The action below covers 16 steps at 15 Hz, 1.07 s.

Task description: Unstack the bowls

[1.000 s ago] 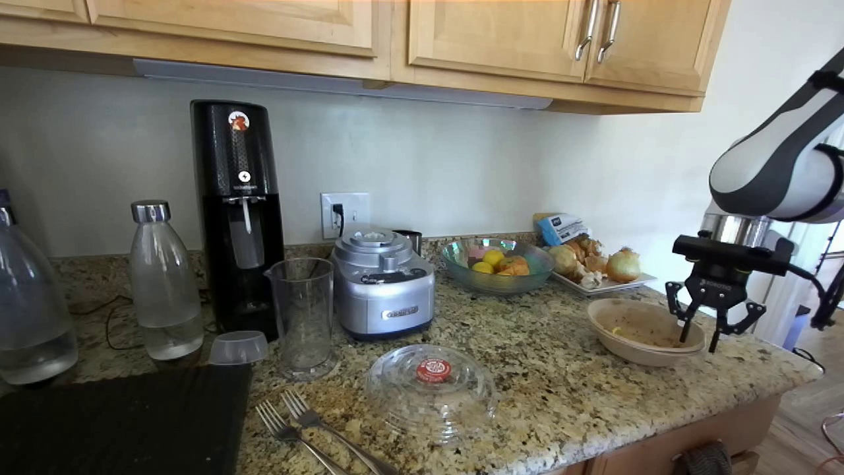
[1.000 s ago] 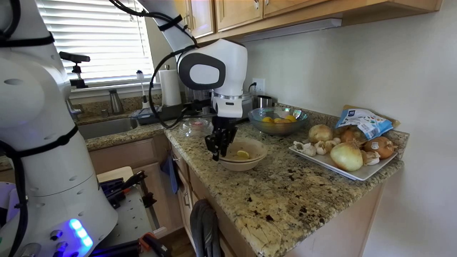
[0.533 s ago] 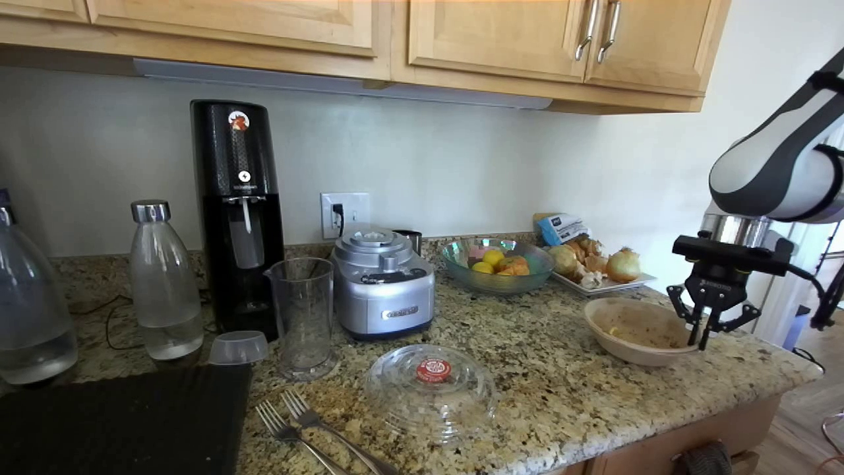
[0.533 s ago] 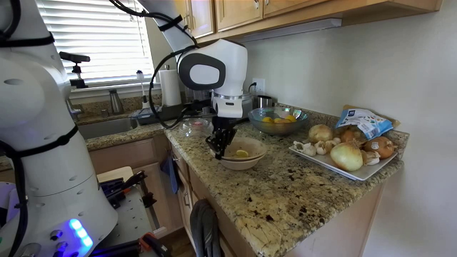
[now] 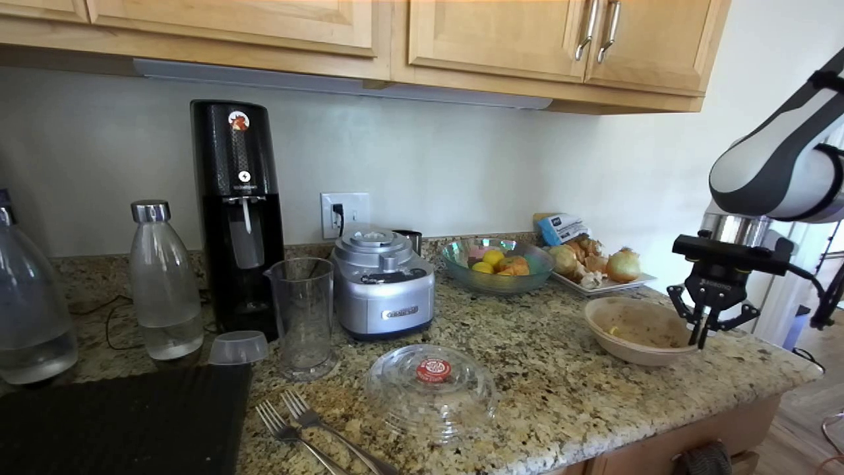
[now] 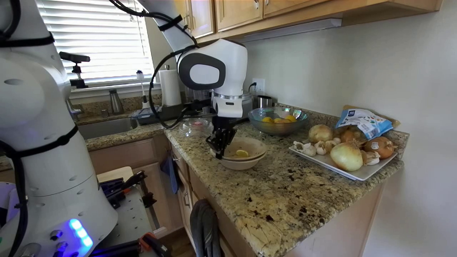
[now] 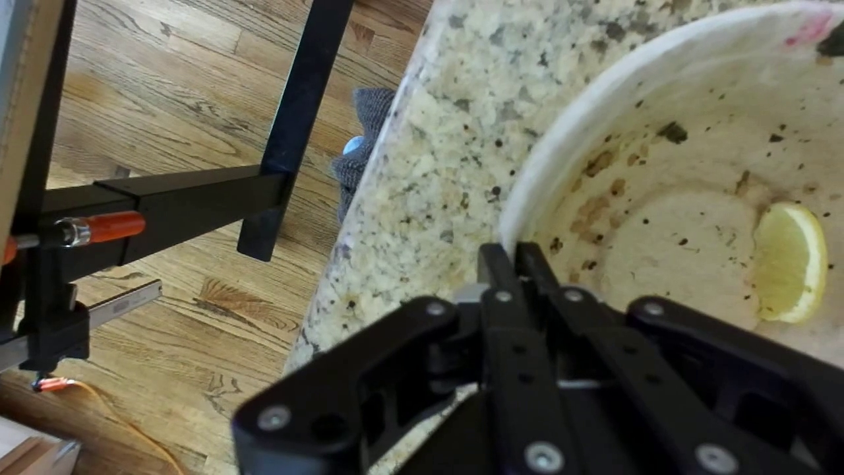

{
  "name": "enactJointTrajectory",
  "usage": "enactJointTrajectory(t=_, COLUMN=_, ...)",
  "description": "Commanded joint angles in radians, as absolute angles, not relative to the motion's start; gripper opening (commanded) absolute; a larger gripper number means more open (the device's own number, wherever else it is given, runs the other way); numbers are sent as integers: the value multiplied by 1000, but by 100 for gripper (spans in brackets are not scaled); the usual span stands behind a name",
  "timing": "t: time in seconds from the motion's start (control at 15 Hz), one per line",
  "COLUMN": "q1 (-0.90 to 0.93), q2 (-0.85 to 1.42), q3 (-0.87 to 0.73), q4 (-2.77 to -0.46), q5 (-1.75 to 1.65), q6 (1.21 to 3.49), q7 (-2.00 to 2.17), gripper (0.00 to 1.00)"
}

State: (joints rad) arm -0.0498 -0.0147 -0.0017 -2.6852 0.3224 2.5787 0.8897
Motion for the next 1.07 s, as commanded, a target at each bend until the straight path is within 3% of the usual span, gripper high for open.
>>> enactJointTrajectory(t=0.0, q1=-43, q2=-70, q3=-11, q4=-2712, q5=336, q6=2572, q7=892, gripper=5)
enactJointTrajectory(t=1.0, q1=-61, q2=-140, q3=-32, q4=-2689, q5=354, q6=2559, q7=820, gripper=5)
